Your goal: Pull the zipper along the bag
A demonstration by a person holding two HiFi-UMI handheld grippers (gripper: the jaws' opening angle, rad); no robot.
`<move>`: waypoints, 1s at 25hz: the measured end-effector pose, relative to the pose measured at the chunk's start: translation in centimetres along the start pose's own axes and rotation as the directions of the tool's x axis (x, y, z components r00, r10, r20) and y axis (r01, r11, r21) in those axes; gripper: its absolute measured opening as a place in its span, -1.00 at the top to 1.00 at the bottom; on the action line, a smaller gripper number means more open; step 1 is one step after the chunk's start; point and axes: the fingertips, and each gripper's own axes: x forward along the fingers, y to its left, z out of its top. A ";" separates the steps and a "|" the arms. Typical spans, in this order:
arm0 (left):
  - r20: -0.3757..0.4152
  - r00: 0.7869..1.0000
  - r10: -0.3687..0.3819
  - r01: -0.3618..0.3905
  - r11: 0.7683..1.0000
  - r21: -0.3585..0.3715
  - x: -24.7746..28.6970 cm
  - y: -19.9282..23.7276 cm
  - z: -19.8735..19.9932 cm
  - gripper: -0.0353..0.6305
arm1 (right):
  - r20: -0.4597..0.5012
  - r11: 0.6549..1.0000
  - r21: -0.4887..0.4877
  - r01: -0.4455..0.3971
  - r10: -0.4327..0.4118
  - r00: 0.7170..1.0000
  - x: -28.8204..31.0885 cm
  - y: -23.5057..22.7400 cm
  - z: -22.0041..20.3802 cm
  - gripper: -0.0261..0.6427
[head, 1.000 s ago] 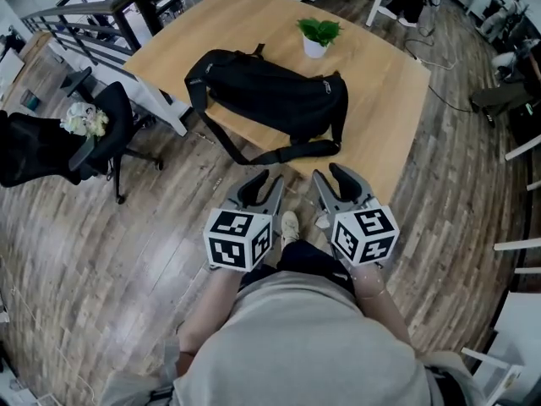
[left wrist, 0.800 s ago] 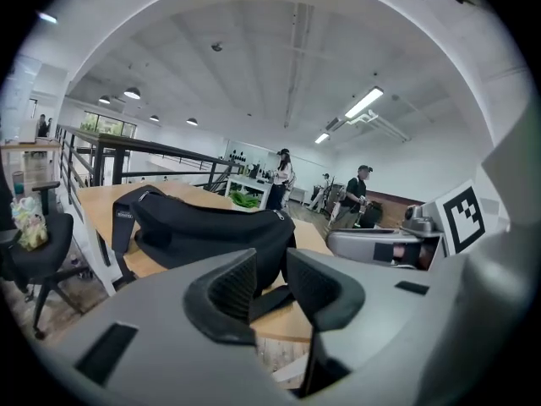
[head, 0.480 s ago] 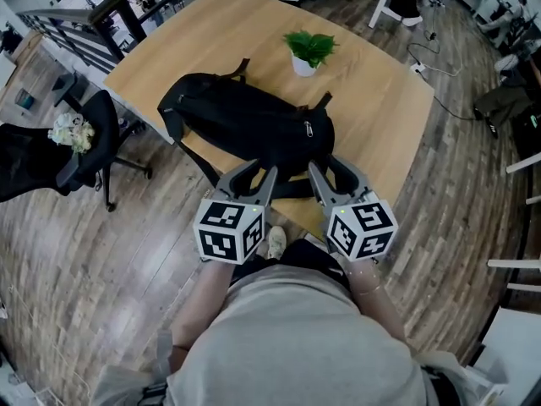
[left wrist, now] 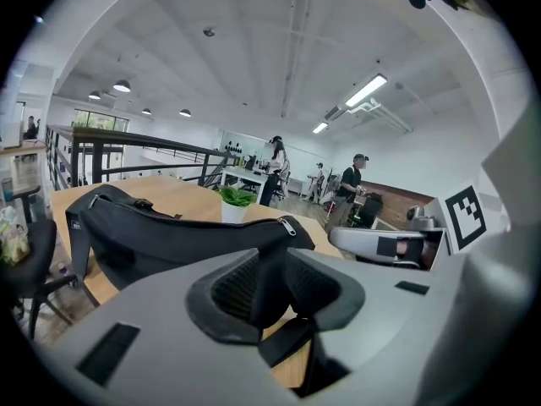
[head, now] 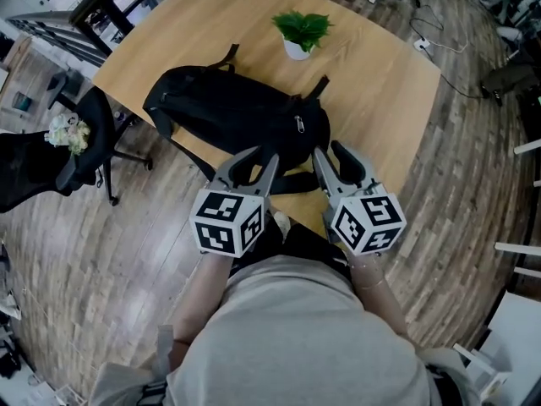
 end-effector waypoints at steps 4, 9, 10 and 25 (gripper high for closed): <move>-0.018 0.999 -0.039 0.039 0.999 0.028 0.6 -0.7 -0.1 0.56 | 0.007 0.999 0.034 0.006 -0.007 1.000 -0.1 -0.4 -0.4 0.50; -0.035 0.992 -0.124 0.126 0.990 0.070 1.6 -1.7 0.4 0.56 | 0.008 0.997 0.067 0.025 -0.025 1.000 0.2 -0.7 -0.5 0.50; -0.041 0.989 -0.139 0.142 0.986 0.083 1.7 -1.8 0.5 0.56 | 0.006 0.997 0.075 0.030 -0.030 1.000 0.3 -0.7 -0.6 0.50; -0.089 0.961 -0.263 0.278 0.929 0.246 4.6 0.2 4.4 0.56 | 0.049 0.947 0.322 0.016 -0.034 0.998 2.5 -0.8 -0.1 0.50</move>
